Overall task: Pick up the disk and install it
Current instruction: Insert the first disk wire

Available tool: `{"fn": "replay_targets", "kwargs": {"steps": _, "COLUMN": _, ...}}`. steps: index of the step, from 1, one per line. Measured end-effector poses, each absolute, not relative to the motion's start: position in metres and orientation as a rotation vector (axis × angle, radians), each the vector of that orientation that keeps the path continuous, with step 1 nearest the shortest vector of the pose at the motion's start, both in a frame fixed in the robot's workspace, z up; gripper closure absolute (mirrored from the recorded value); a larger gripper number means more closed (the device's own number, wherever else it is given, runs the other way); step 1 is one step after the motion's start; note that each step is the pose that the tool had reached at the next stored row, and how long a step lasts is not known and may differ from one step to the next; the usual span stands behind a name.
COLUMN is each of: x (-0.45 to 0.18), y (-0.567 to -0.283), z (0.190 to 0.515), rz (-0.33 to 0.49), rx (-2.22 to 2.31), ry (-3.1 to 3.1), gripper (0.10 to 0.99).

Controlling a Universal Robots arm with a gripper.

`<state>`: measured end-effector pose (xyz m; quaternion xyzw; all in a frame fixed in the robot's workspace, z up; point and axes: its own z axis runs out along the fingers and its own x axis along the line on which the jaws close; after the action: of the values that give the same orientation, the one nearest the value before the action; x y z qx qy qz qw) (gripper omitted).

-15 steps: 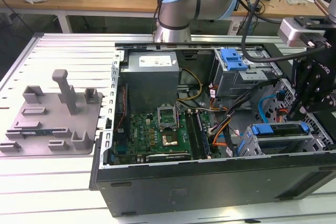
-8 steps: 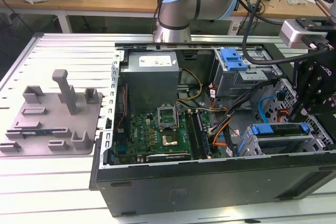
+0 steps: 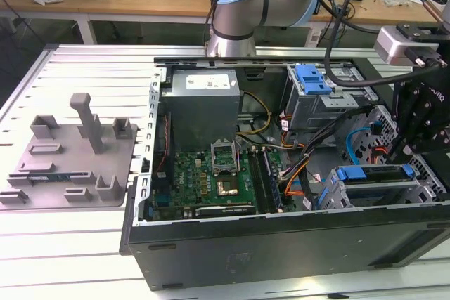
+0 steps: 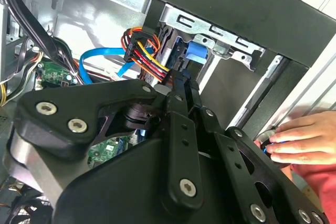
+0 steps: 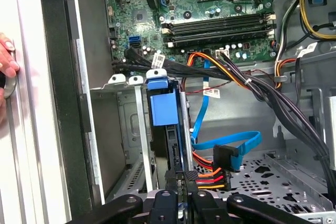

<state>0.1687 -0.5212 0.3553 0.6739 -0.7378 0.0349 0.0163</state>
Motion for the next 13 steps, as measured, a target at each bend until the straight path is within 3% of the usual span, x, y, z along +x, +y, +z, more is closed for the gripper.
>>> {"fn": "replay_targets", "kwargs": {"steps": 13, "x": 0.1689, "y": -0.5212, "z": 0.3524, "rz": 0.109, "rx": 2.097, "ry": -2.293, "gripper": 0.918}}
